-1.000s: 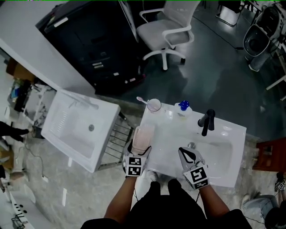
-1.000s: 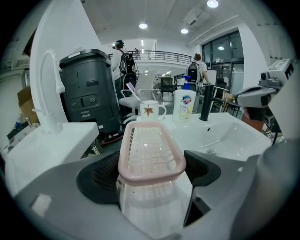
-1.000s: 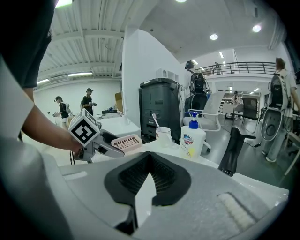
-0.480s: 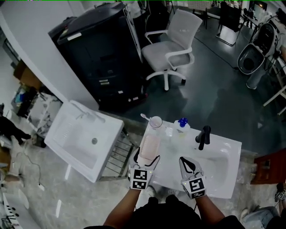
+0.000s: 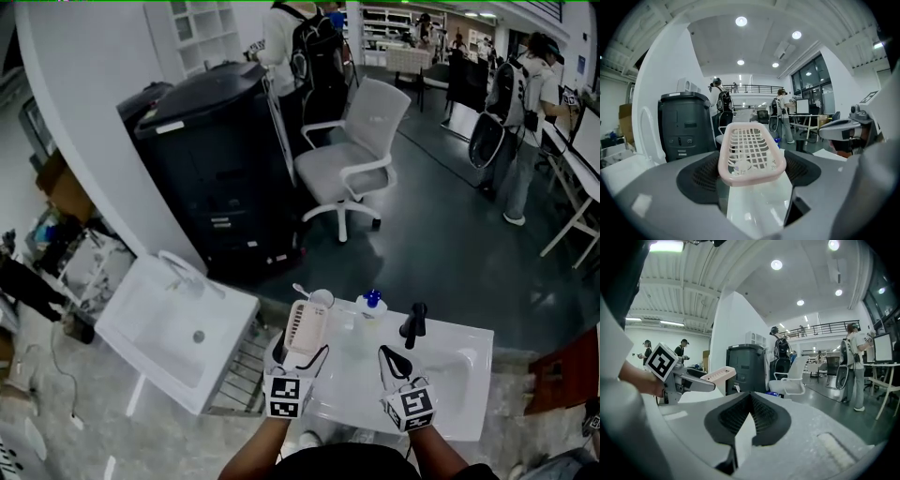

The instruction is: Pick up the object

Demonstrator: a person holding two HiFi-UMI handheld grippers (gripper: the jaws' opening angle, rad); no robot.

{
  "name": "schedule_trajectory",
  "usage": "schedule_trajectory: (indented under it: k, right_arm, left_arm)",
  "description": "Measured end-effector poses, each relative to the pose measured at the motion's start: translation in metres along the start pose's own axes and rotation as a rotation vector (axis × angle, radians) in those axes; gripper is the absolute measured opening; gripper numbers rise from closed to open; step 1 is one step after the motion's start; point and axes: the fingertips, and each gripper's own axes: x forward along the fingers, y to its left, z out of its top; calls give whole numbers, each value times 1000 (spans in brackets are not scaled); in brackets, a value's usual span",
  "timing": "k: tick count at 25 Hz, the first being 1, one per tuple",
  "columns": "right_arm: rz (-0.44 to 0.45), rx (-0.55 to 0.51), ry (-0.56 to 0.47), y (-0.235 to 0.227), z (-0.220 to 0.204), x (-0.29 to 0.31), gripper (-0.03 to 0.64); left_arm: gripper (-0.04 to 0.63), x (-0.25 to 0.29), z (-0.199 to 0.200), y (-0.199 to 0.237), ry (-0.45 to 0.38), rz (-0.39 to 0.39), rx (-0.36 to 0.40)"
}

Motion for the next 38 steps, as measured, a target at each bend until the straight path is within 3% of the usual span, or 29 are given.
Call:
schedule_trajectory:
  k: [7, 13, 24, 38]
  right_arm:
    - [-41, -38, -111, -16, 44, -1, 2]
    - [-76, -63, -171, -30, 68, -3, 2]
    - [-77, -135, -150, -17, 61, -4, 0]
    - [-83, -138, -154, -14, 65, -4, 0]
  left_arm:
    - [453, -5, 39, 0, -90, -9, -8]
    - [453, -11, 49, -5, -145, -52, -19]
    - [453, -16, 47, -8, -199, -89, -23]
    - [453, -18, 47, -12, -183, -115, -15]
